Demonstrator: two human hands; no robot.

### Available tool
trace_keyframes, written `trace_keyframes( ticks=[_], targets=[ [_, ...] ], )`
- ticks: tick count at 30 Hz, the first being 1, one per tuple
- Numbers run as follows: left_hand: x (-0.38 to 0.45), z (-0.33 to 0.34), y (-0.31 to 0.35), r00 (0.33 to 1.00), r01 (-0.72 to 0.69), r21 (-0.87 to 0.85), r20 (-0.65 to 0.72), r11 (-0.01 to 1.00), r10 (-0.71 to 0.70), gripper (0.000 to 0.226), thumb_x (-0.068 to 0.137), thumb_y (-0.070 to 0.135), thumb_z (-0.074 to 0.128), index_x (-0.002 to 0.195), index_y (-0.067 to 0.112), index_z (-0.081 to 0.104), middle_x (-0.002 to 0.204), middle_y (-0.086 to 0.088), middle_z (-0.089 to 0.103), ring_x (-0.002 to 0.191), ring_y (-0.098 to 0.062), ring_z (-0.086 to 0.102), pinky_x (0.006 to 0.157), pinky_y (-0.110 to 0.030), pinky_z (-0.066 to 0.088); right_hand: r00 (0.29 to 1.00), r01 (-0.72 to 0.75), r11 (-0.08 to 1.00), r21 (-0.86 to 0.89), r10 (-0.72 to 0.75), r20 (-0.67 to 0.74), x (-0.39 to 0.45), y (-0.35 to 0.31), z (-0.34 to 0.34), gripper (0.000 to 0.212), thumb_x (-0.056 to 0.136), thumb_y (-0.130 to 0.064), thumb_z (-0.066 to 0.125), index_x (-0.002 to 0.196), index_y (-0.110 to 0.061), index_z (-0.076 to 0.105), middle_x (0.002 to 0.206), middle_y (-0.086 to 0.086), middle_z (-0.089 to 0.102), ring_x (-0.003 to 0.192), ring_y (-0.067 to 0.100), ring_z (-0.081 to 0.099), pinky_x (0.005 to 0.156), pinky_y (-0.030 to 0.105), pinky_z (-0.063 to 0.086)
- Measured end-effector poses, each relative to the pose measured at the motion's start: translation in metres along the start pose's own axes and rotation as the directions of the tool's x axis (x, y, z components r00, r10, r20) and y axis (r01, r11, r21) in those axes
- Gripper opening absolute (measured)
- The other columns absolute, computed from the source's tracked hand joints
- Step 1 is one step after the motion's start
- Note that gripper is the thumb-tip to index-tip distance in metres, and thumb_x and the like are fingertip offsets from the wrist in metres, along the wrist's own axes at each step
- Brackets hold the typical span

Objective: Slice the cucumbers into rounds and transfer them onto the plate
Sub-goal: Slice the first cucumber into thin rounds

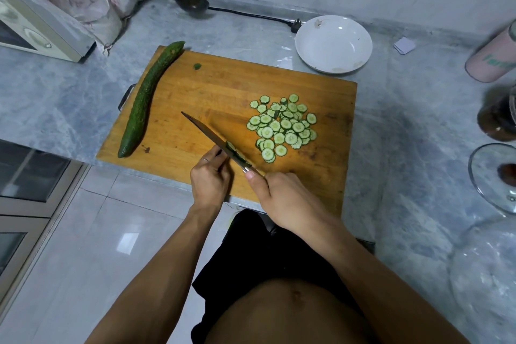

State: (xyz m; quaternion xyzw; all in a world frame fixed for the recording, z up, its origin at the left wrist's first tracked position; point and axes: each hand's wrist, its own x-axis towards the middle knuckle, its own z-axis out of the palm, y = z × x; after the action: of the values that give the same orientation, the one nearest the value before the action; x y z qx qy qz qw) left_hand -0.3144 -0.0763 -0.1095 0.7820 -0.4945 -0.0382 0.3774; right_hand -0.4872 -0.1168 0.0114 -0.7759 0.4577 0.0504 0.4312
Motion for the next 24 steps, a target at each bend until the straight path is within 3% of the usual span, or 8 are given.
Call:
trace_keyframes(
  ticks=[5, 13, 15, 18, 22, 24],
  targets=[
    [-0.005, 0.003, 0.006, 0.999, 0.019, -0.055, -0.031, 0.998, -0.020, 0.036, 0.073, -0.008, 0.055, 0.095, 0.008, 0.078, 0.116, -0.007, 0.071, 0.093, -0.012, 0.064, 0.070, -0.011, 0.042, 1.000, -0.009, 1.000, 0.023, 0.009, 0.001, 0.026, -0.005, 0.007, 0.062, 0.101, -0.059, 0.026, 0.076, -0.009, 0.053, 0.073, 0.004, 0.047, 0.079, 0.029, 0.053, 0.063, 0.033, 0.038],
    [-0.001, 0.002, 0.001, 0.996, 0.073, -0.076, -0.036, 0.994, -0.076, 0.031, 0.079, -0.012, 0.063, 0.103, 0.004, 0.076, 0.110, -0.008, 0.073, 0.094, -0.012, 0.067, 0.088, -0.003, 0.041, 0.997, 0.010, 0.997, 0.080, -0.005, -0.071, 0.039, 0.007, 0.008, 0.061, 0.102, -0.058, 0.027, 0.062, -0.016, 0.045, 0.064, 0.005, 0.046, 0.073, 0.029, 0.049, 0.062, 0.035, 0.033],
    [0.000, 0.000, -0.001, 0.996, 0.077, -0.070, -0.029, 0.995, -0.079, 0.029, 0.082, -0.008, 0.065, 0.105, 0.005, 0.076, 0.111, -0.009, 0.072, 0.097, -0.016, 0.069, 0.092, -0.005, 0.042, 0.995, 0.017, 0.994, 0.110, -0.006, -0.098, 0.039, 0.009, 0.002, 0.064, 0.103, -0.056, 0.025, 0.064, -0.013, 0.053, 0.060, 0.006, 0.049, 0.067, 0.029, 0.053, 0.060, 0.038, 0.041],
    [0.001, -0.002, -0.003, 0.997, 0.072, -0.070, -0.025, 0.995, -0.074, 0.024, 0.084, -0.004, 0.068, 0.105, 0.006, 0.076, 0.109, -0.010, 0.073, 0.098, -0.016, 0.069, 0.092, -0.006, 0.043, 0.993, 0.006, 0.982, 0.188, 0.016, -0.114, 0.032, 0.014, -0.007, 0.064, 0.103, -0.054, 0.026, 0.055, -0.017, 0.048, 0.050, 0.001, 0.047, 0.049, 0.022, 0.051, 0.055, 0.038, 0.048],
    [-0.001, -0.003, -0.008, 0.997, 0.078, -0.097, -0.015, 0.992, -0.079, 0.026, 0.082, -0.008, 0.068, 0.103, 0.004, 0.076, 0.110, -0.013, 0.072, 0.097, -0.013, 0.067, 0.093, -0.004, 0.042, 0.994, 0.029, 0.988, 0.149, -0.013, -0.105, 0.018, 0.018, -0.011, 0.061, 0.102, -0.057, 0.027, 0.054, -0.022, 0.043, 0.053, 0.000, 0.043, 0.051, 0.017, 0.045, 0.049, 0.032, 0.032],
    [-0.001, -0.003, -0.009, 0.997, 0.083, -0.095, 0.015, 0.992, -0.082, 0.029, 0.081, -0.009, 0.065, 0.104, 0.004, 0.076, 0.112, -0.013, 0.071, 0.098, -0.013, 0.067, 0.094, -0.005, 0.042, 0.996, 0.027, 0.994, 0.105, -0.018, -0.086, 0.011, 0.019, -0.007, 0.061, 0.101, -0.061, 0.026, 0.058, -0.020, 0.044, 0.061, 0.003, 0.047, 0.059, 0.019, 0.047, 0.054, 0.032, 0.031]
  ],
)
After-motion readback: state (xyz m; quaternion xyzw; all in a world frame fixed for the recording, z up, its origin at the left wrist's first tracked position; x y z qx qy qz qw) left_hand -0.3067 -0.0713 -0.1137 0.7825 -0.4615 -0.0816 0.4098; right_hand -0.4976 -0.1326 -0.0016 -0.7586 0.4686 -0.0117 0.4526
